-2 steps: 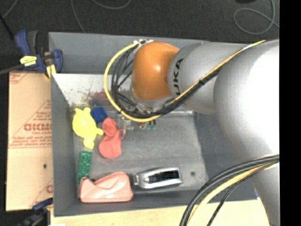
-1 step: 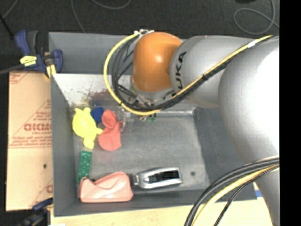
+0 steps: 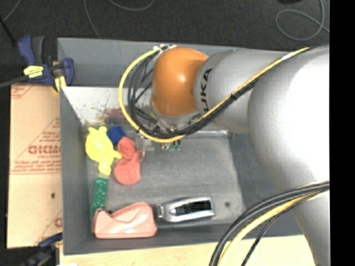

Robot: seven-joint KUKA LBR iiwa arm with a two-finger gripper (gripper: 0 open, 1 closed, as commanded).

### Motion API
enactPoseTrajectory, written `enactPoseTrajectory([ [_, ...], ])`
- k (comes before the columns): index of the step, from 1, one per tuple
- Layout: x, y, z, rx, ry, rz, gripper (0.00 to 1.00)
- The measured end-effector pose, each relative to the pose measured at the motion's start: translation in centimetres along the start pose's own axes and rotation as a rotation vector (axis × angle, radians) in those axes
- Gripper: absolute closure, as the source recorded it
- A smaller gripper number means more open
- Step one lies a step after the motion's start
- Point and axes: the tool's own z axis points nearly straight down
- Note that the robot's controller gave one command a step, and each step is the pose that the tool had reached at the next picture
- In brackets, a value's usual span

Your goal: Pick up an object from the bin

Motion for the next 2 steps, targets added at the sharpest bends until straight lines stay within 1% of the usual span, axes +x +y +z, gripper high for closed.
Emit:
enactPoseTrajectory([
  [1, -0.2, 0.3, -4.4, 0.001, 0.001, -0.011, 1.0],
  [2, 0.5, -0.4, -10.6, 0.001, -0.002, -0.041, 1.0],
])
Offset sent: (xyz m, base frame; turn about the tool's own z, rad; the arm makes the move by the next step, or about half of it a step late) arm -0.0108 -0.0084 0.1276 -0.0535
